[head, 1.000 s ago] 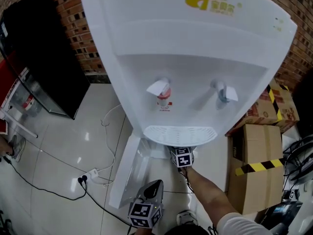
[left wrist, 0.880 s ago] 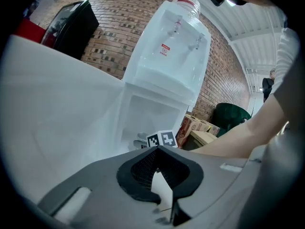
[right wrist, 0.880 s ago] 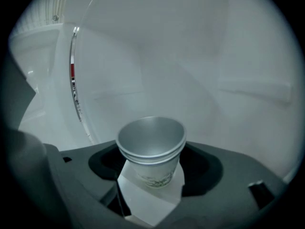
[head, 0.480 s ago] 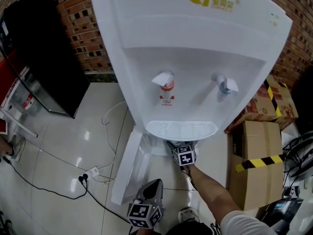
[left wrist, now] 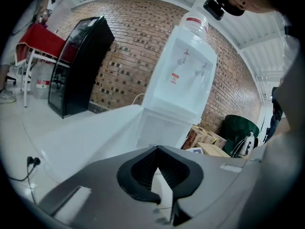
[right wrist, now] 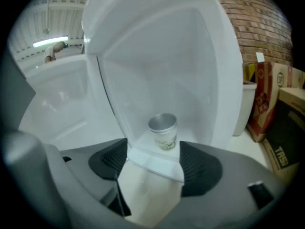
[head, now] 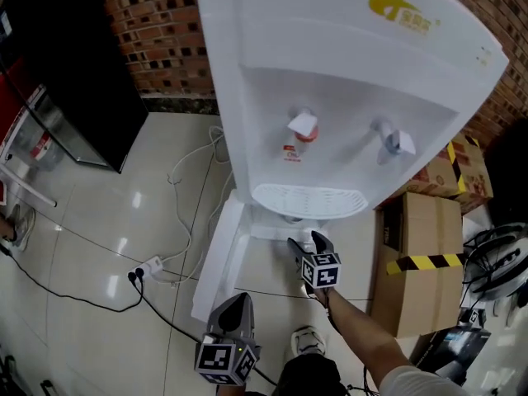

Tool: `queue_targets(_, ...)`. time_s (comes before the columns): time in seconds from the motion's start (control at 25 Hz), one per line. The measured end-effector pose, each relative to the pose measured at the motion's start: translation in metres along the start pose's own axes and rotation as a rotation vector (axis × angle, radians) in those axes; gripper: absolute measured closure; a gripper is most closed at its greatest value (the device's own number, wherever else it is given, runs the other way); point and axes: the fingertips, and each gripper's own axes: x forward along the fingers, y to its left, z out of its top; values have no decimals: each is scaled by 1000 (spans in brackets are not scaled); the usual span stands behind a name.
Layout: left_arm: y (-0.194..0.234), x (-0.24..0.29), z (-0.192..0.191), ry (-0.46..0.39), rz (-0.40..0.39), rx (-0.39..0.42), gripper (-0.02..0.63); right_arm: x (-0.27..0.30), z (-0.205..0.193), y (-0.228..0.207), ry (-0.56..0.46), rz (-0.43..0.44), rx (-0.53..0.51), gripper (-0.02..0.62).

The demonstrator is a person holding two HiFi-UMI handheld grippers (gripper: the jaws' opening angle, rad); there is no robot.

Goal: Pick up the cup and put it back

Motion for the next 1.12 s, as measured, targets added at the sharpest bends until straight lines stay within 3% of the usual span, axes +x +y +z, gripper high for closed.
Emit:
queue_targets(0.08, -8, -22, 12, 36, 14, 21, 603, -46, 24, 18, -29, 18, 43, 369)
queue_targets(0.2, -27, -55, 38, 58, 20, -11, 603, -116, 75, 45, -76, 43, 127, 584)
queue_targets(0.32, -63, -96, 65, 73, 17, -52, 603, -190, 119, 68, -71, 86, 147, 586)
queue_targets(0.44, -100, -140, 97, 99, 4, -34, 603, -263, 164, 82, -54, 81, 145, 586)
queue_targets(0.6, -137, -207, 139, 150, 12, -47, 603, -366, 211, 120, -3, 108, 85, 585)
queue_targets(0.84, -186, -304, 225, 131, 18, -22, 601, -501, 270, 180, 25, 180, 119, 583)
queue_targets(1.12, -257, -367, 269, 108, -3, -29, 602, -612, 348, 202, -87, 255, 39, 583)
